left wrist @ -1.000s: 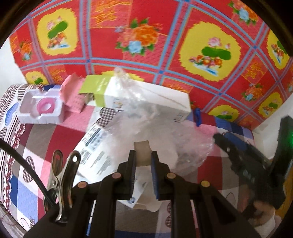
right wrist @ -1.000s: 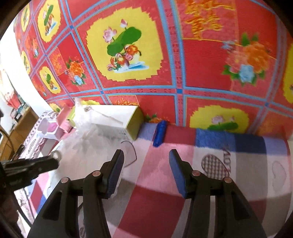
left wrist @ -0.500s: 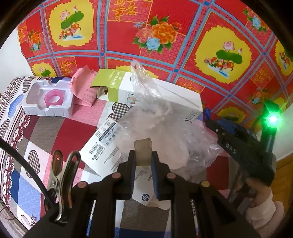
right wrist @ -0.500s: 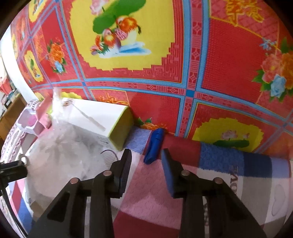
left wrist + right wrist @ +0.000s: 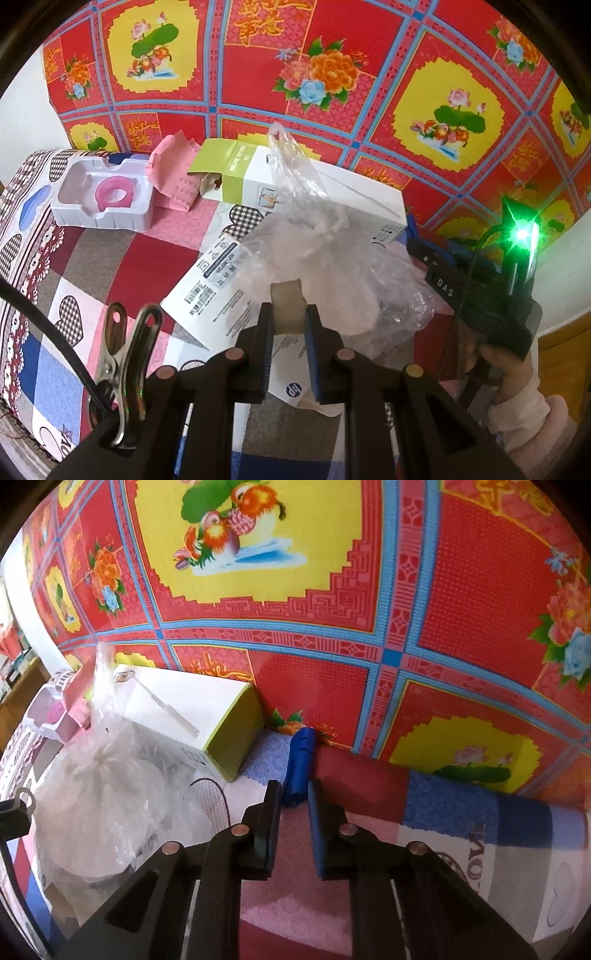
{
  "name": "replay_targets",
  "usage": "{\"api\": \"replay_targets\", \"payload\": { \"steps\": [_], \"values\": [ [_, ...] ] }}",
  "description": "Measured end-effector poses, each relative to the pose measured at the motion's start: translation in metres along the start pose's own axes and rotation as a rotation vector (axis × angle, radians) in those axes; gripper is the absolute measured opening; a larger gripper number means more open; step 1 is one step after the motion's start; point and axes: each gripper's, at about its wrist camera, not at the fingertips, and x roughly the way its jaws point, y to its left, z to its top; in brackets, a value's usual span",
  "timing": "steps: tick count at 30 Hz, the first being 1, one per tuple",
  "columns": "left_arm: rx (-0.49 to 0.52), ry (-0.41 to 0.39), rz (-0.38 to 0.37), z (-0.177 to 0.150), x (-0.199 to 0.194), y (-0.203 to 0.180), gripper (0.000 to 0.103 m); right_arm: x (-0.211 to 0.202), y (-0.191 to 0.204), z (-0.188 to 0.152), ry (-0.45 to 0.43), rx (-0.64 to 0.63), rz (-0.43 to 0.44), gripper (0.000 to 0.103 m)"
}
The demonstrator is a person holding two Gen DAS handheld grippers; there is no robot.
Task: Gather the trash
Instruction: 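Lower the right tool onto the small blue item and close on it, then carry the blue item with the right tool while the left tool carries the tan strip to the bucket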
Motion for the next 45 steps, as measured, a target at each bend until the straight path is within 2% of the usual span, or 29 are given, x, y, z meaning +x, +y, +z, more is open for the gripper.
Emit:
{"api": "replay_targets", "payload": {
  "steps": [11,18,32,45],
  "values": [
    [0.019,-0.012,-0.02,-0.007,-0.009,-0.005,0.017,-0.047,0.014,-0.019,-0.047,-0.031,0.02,0.013],
    [0.051,-0.011,-0.058,-0.011,-0.016,-0.011,0.017,-0.09,0.029,-0.041,-0.066,-0.025,0.022,0.013],
    [0.211,0.012,-0.165,-0.024,-0.026,-0.035,0.017,-0.165,0.051,-0.079,-0.12,0.092,-0.044,0.013],
    [0.37,0.02,-0.261,-0.043,-0.045,-0.056,0.017,-0.209,0.071,-0.113,-0.15,0.197,-0.143,0.013]
  ]
}}
